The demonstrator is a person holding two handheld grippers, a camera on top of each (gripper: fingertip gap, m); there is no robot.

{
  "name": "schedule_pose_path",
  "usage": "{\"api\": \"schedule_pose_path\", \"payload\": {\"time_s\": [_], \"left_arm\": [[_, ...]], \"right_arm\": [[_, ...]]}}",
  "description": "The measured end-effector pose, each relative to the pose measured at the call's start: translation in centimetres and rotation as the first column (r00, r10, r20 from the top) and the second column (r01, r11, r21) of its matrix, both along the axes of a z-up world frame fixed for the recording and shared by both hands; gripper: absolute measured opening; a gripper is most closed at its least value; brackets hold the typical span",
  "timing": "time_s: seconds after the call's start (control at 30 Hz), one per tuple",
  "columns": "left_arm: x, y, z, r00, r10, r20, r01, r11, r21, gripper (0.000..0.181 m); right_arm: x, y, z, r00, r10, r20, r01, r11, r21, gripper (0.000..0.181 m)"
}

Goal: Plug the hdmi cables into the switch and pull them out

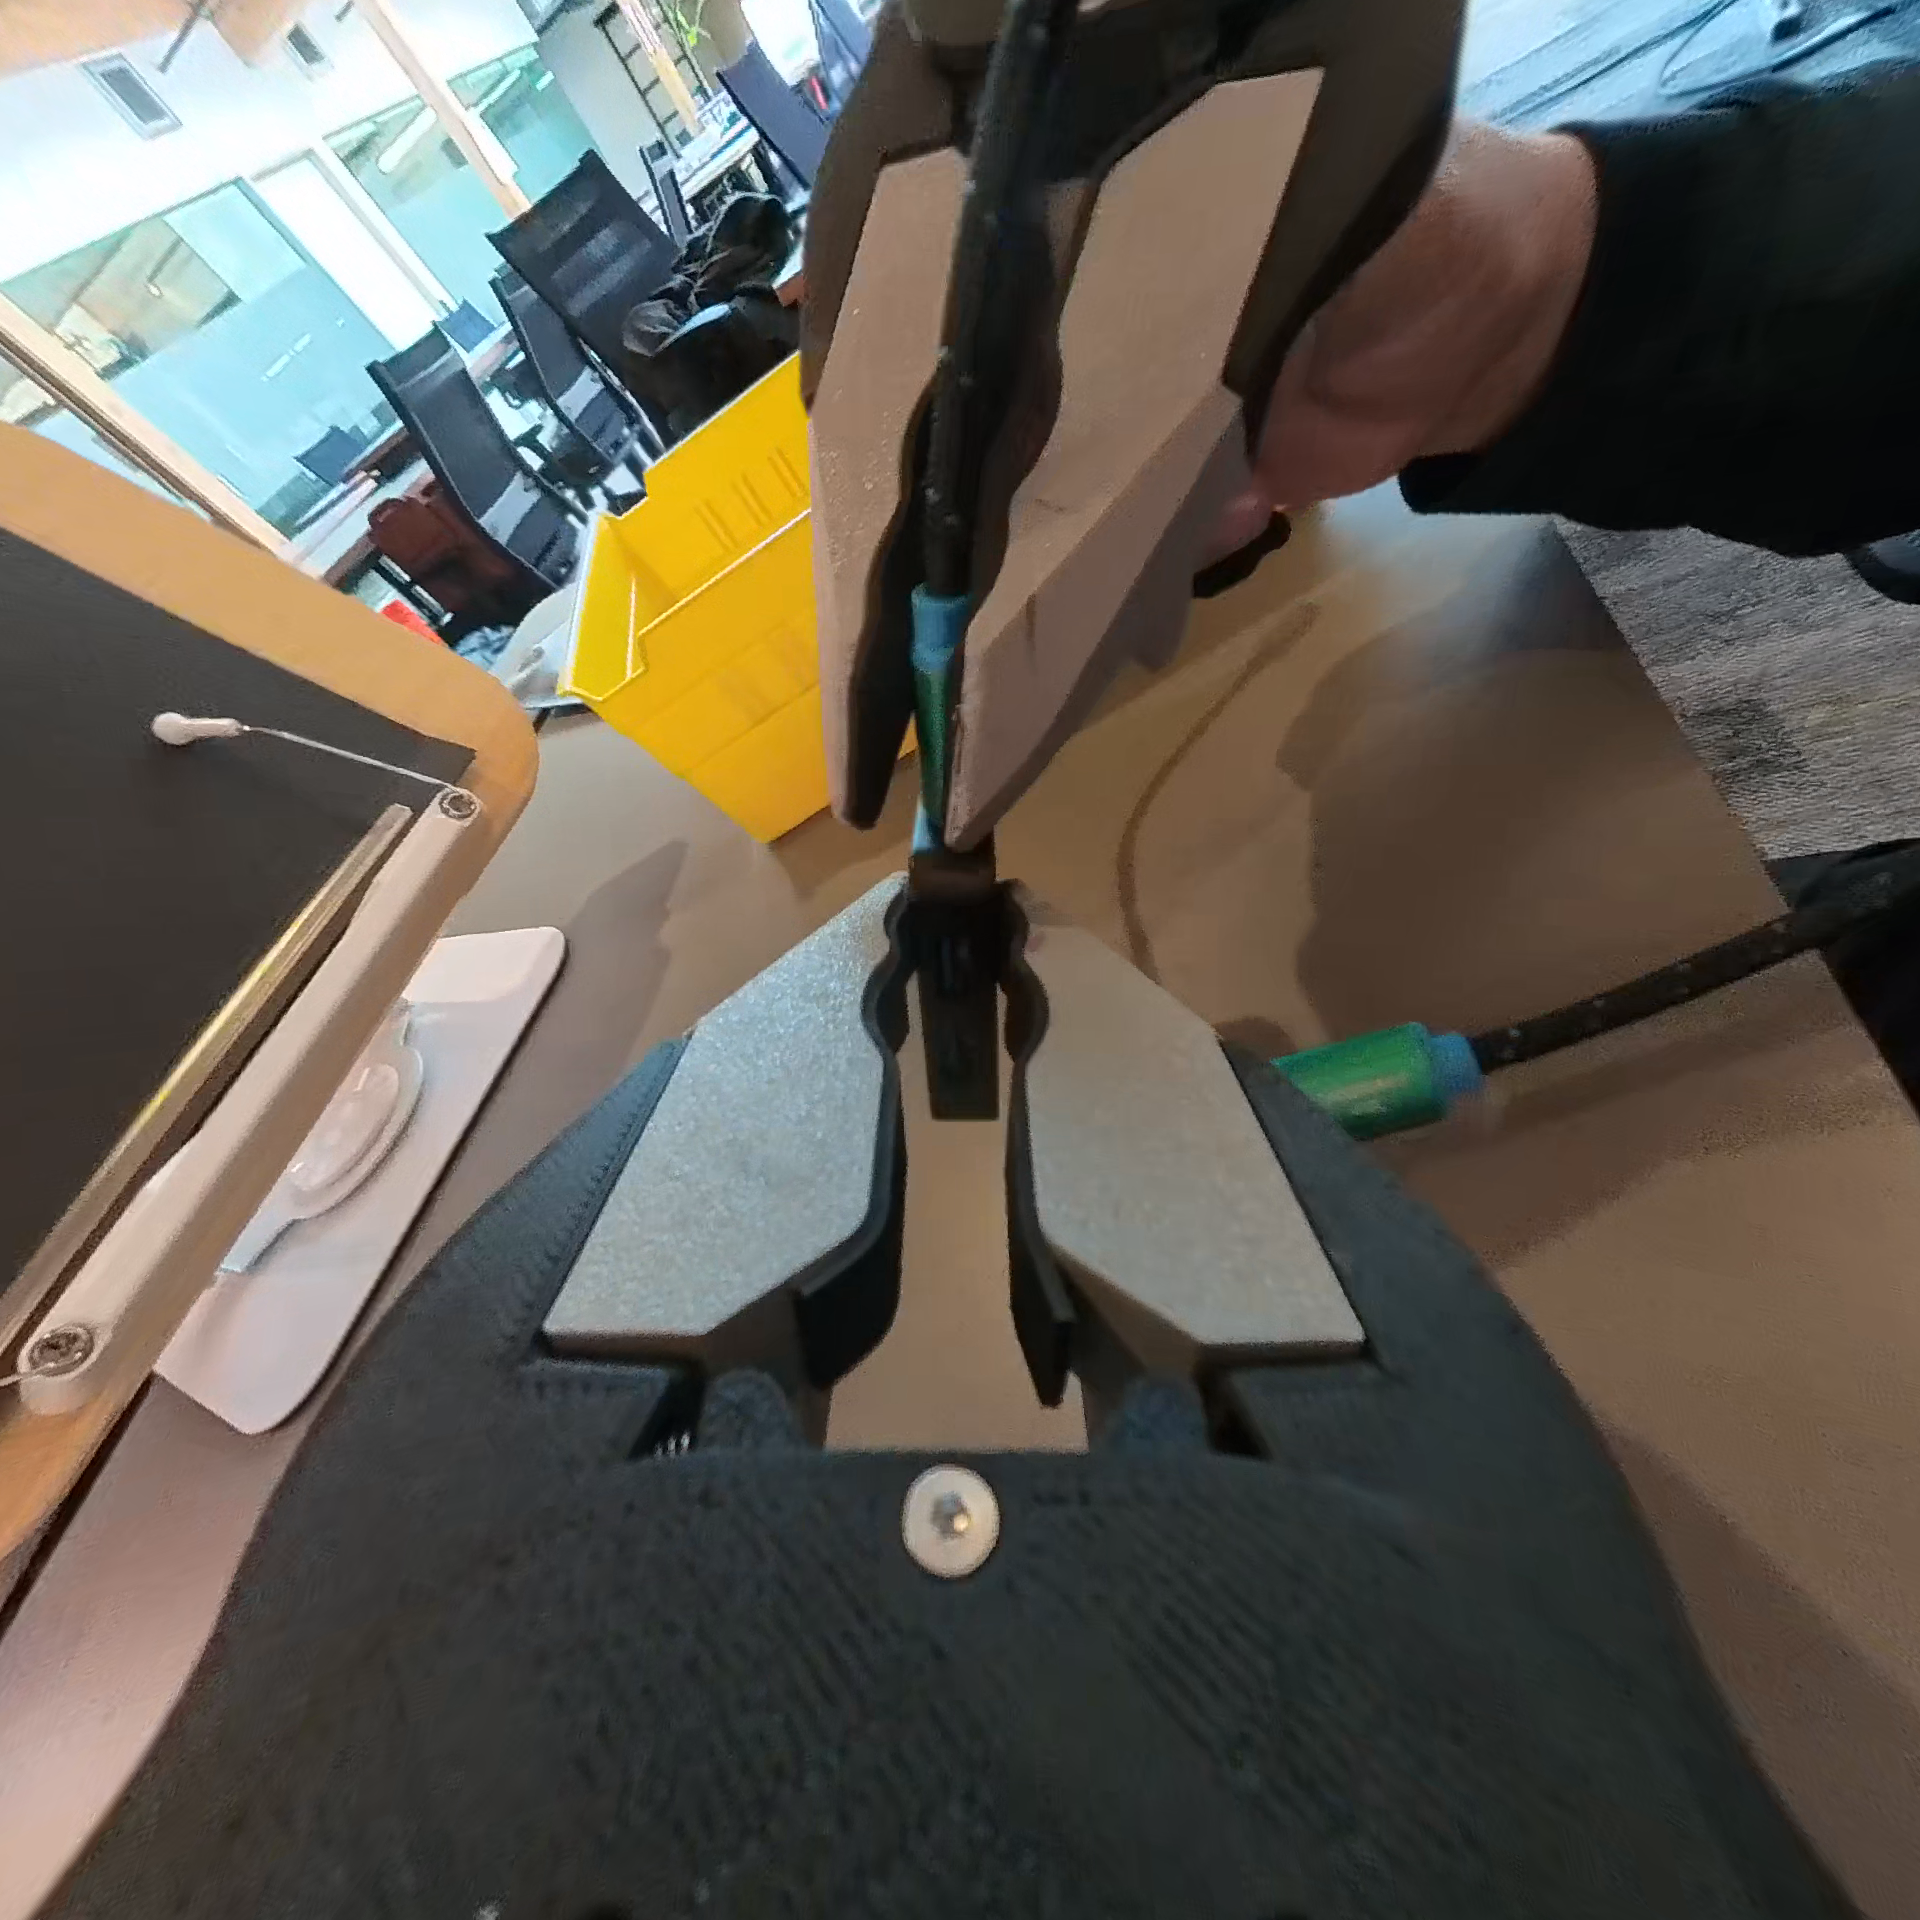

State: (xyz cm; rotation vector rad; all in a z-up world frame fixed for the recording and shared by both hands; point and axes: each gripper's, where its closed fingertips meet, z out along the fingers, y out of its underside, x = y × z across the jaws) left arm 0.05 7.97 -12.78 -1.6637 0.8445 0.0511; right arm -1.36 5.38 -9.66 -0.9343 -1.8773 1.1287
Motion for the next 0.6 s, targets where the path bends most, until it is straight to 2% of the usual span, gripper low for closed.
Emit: {"api": "schedule_pose_path", "payload": {"time_s": [0.17, 0.27, 0.33, 0.43, 0.53, 0.6], "left_arm": [[0.9, 0.0, -0.3, 1.0, -0.023, -0.01, 0.023, 1.0, 0.003, 0.012], [0.4, -0.1, -0.3, 1.0, -0.023, 0.021, 0.025, 0.998, -0.066, 0.011], [0.1, -0.2, -0.2, 0.995, -0.033, 0.093, 0.042, 0.994, -0.1, 0.012], [-0.3, -0.1, 0.3, 0.981, -0.023, 0.191, 0.045, 0.993, -0.113, 0.011], [-0.3, -0.4, 1.1, 0.971, -0.043, 0.235, 0.067, 0.993, -0.095, 0.011], [-0.2, -0.5, 1.4, 0.967, -0.049, 0.248, 0.072, 0.994, -0.084, 0.011]], "right_arm": [[0.1, -1.8, 0.4, 0.993, 0.12, 0.017, -0.114, 0.975, -0.189, 0.012], [0.0, -1.6, 0.5, 0.99, 0.138, 0.014, -0.131, 0.961, -0.243, 0.013], [0.2, -1.0, 0.7, 0.99, 0.141, 0.001, -0.137, 0.961, -0.242, 0.015], [0.7, -0.4, 0.5, 0.986, 0.165, 0.015, -0.157, 0.96, -0.23, 0.027], [0.4, 0.2, 0.9, 0.991, 0.131, -0.028, -0.134, 0.973, -0.187, 0.008], [0.2, 0.1, 1.2, 0.99, 0.128, -0.057, -0.136, 0.976, -0.171, 0.006]]}}
